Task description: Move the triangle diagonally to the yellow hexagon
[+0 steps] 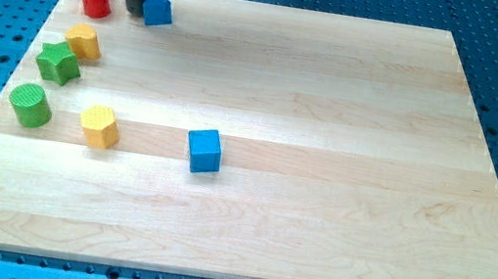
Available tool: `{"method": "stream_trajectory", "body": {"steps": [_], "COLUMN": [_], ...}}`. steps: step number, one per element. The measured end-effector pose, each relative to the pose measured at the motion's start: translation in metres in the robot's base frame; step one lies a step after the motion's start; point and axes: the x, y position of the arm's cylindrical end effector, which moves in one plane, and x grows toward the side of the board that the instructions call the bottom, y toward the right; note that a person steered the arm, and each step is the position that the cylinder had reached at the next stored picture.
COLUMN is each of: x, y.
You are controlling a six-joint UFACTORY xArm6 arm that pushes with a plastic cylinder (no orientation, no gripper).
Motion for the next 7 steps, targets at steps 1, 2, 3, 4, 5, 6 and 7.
{"method": "stream_trajectory", "body": {"steps": [1,2,3,4,5,6,7], "x": [-0.008,-0.012,0.007,0.019,0.021,-0.004,-0.006], "y": [0.014,0.035,0.049,0.031,0.009,0.072,0.115]}}
